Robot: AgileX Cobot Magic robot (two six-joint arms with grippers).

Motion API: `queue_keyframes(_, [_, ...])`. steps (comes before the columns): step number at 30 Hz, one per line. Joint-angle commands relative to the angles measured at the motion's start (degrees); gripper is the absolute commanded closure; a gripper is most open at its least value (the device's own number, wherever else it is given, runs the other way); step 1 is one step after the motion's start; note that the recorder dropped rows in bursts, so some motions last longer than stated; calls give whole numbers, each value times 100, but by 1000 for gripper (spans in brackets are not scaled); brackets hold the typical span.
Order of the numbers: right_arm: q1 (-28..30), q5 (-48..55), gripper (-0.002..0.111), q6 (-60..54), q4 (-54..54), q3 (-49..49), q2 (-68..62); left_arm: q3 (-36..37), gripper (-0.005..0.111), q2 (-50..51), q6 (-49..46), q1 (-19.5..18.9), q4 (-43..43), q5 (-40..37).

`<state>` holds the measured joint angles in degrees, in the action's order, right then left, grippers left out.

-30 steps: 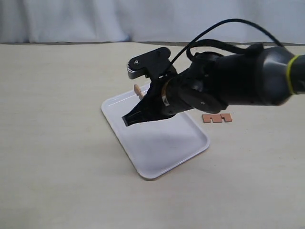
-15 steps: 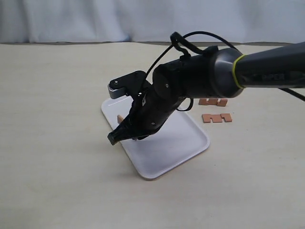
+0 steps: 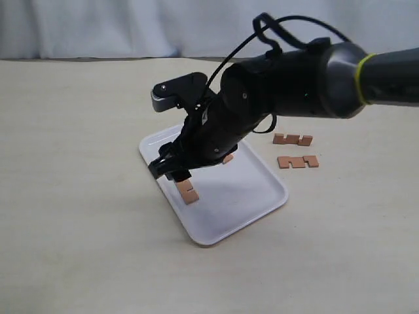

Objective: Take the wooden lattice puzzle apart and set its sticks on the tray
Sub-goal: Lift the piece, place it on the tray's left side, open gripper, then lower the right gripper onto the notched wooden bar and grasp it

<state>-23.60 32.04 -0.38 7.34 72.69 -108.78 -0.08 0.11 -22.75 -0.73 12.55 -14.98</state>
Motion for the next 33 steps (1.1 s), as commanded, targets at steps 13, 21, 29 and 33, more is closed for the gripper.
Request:
queue_keyframes(13, [1439,625,29,1733,-1577,-587,758,8,107,-11,7,-22,12,63])
queue_keyframes(21, [2253,109,29,1774,-1618,-1021,693,8,107,-11,7,-22,12,63])
queue_keyframes(29, [2492,-156,29,1774,-1764,-1021,239,8,107,-11,7,-22,12,63])
queue_keyframes(33, [2492,-322,29,1774,-1764,-1007,-21,8,107,-11,7,-22,-2,41])
